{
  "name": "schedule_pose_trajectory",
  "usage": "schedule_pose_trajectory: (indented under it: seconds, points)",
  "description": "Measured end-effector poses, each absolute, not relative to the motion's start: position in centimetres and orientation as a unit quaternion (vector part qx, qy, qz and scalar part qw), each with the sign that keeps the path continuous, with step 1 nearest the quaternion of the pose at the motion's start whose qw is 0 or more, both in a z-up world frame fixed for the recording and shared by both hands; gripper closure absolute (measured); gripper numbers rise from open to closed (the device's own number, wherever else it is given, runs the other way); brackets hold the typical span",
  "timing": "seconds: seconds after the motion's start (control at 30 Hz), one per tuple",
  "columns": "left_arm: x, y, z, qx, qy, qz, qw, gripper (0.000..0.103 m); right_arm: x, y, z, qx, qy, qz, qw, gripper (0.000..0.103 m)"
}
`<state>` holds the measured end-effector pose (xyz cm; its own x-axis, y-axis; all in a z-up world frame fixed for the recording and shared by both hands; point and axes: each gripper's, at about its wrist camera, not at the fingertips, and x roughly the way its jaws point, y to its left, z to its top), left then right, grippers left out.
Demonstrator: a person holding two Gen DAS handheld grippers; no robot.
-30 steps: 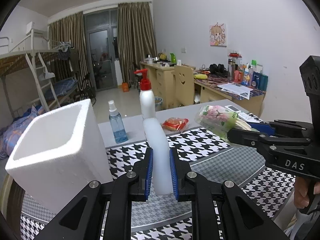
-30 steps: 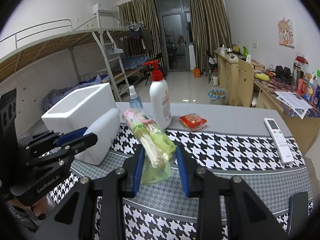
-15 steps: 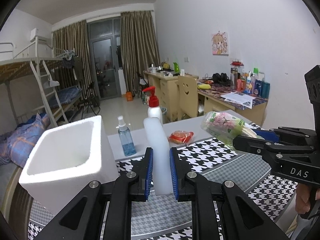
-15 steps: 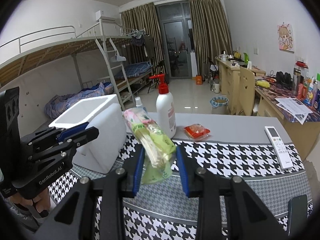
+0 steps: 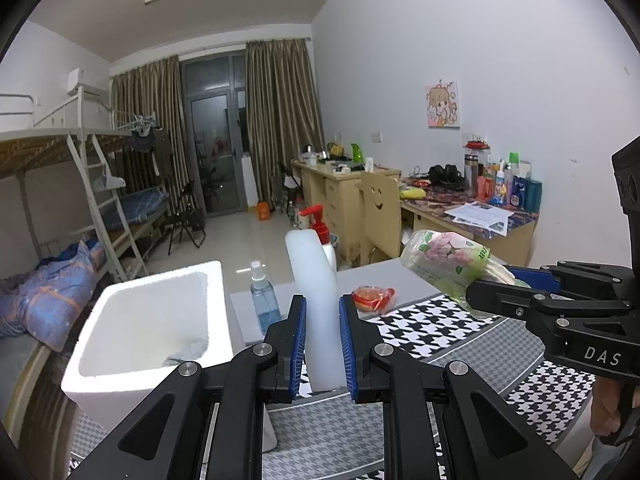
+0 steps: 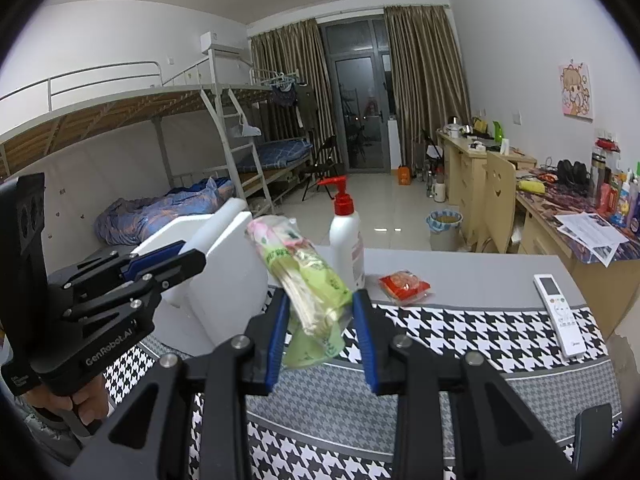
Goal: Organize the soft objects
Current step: 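Carry the foam roll and snack pack over the white foam box with both tools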
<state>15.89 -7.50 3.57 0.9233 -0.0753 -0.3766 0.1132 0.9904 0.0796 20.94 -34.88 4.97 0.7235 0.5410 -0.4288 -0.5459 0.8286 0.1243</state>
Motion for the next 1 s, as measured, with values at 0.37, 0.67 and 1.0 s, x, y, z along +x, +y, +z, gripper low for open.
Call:
schedule_pose_trajectory:
  seconds: [0.37, 0.67, 1.0]
  points:
    - [15.7, -6.6, 4.5, 0.048, 0.176, -0.041, 0.982, 0.085, 20.6, -34.2, 5.9, -0.009, 0.218, 0.299, 0.929, 0.066]
    - [15.3, -5.8, 5.4, 0.045, 0.161, -0.033, 0.985, 0.085, 20.9, -33.5, 6.5, -0.008, 0.215, 0.305, 0.928, 0.066]
    - [15.1, -4.0, 6.0, 0.041, 0.152, -0.002, 0.988, 0.085, 21.4, -31.6, 7.0, -0.013, 0.215, 0.322, 0.922, 0.066]
